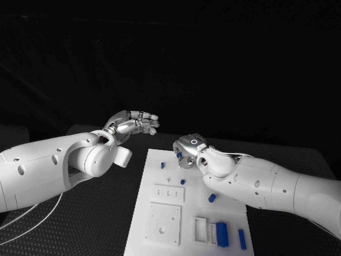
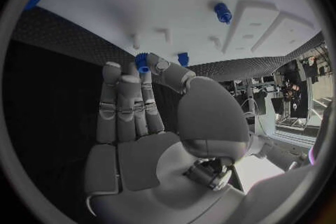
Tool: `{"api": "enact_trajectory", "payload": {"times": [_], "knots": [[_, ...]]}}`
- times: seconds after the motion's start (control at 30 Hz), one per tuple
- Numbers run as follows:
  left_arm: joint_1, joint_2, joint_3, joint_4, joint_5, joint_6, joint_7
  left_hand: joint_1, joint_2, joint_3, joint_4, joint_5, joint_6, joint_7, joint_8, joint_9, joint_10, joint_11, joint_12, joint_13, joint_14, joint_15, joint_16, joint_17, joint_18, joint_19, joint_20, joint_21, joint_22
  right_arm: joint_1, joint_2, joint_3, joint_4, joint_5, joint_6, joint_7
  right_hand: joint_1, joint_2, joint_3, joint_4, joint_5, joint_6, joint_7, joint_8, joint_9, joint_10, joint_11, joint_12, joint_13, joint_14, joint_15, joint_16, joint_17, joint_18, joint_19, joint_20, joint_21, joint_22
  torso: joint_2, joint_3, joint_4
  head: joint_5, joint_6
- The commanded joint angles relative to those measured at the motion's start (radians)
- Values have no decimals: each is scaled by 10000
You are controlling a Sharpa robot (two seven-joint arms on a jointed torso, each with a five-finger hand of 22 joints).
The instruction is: Assemble the parts on the task board
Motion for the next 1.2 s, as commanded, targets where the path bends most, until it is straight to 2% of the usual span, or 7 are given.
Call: {"api": "enact_trajectory", "payload": {"times": [0.03,0.17,0.3,0.53,0.87,1.2], "knots": [[15,9,6,21,-40,85,53,-82,-36,37,-1,-64,-79,24,-33,10,-32,-3,-41,13,-34,0,-36,15,-98,-85,-1,34,12,-2,-51,-1,46,-183,219,-134,57,1,72,5,23,81,-15,12,11,498,-297,50,123,-108,-128,44,-2,144,19,-60,58,236,5,2,-5,-9,-7],[15,-1,6,8,-40,89,55,-82,-37,38,-2,-64,-79,24,-34,12,-32,-3,-42,15,-34,0,-36,16,-97,-86,-1,34,13,-14,-61,-1,59,-218,243,-160,49,4,79,8,23,82,-14,8,12,498,-296,48,127,-107,-128,49,-2,144,18,-60,64,235,5,7,-4,12,-24],[15,-5,6,-12,-40,90,51,-86,-35,39,1,-64,-79,24,-35,15,-32,-2,-43,16,-33,0,-37,17,-97,-85,0,35,14,-37,-75,-1,43,-228,284,-175,44,4,82,7,23,83,-14,4,13,498,-295,45,130,-107,-127,52,-2,144,17,-59,69,235,2,18,-19,91,-29],[15,24,6,-29,-40,105,26,-97,-32,38,8,-64,-82,26,-38,18,-35,-1,-47,18,-33,1,-38,18,-98,-84,1,36,17,-49,-75,-2,28,-228,376,-197,38,0,86,6,23,84,-14,1,14,499,-295,43,133,-107,-127,56,-2,144,15,-59,74,235,5,3,-10,17,-71],[15,-3,6,-36,-40,95,28,-103,-33,38,10,-65,-87,28,-42,21,-39,1,-52,20,-33,2,-40,19,-98,-85,2,36,18,-95,-135,-2,24,-232,488,-244,34,3,95,7,23,85,-14,-3,16,499,-296,41,138,-108,-127,61,-2,144,13,-59,80,233,14,17,14,-73,-57],[14,-1,6,-34,-40,106,26,-104,-36,41,8,-64,-96,30,-49,24,-46,4,-58,22,-34,1,-41,21,-97,-86,1,36,20,-113,-160,-2,22,-224,636,-282,20,4,106,9,23,86,-12,-11,18,498,-294,35,144,-110,-126,68,-3,144,6,-56,87,232,10,19,4,-19,-95]]}}
